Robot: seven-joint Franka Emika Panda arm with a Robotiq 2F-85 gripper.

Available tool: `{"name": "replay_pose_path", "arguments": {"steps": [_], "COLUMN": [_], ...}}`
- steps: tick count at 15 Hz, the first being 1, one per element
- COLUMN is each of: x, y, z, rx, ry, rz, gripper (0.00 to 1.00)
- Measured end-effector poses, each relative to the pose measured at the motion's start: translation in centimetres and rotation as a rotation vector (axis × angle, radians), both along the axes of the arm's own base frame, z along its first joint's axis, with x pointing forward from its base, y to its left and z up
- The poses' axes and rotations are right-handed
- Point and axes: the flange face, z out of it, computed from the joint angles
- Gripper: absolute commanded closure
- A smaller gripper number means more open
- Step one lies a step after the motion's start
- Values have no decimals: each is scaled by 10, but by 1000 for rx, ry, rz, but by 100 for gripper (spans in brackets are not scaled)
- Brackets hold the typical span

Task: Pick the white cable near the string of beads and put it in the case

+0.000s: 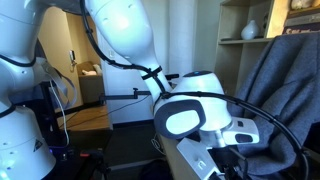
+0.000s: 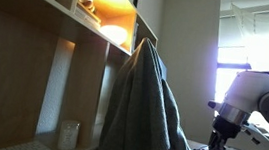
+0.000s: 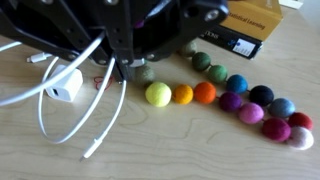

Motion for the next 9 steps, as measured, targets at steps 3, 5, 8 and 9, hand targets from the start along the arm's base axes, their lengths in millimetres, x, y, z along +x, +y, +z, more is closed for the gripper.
{"name": "replay_pose_path", "arguments": {"steps": [3,5,8,9], "x": [-17,-26,-35,-37], "y": [-2,0,11,15], "z": [6,9,14,15], "rx": [-29,-51,-85,-96], "ry": [-13,-2,13,16], "rz": [21,42,97,116], "gripper": [99,99,99,99]}}
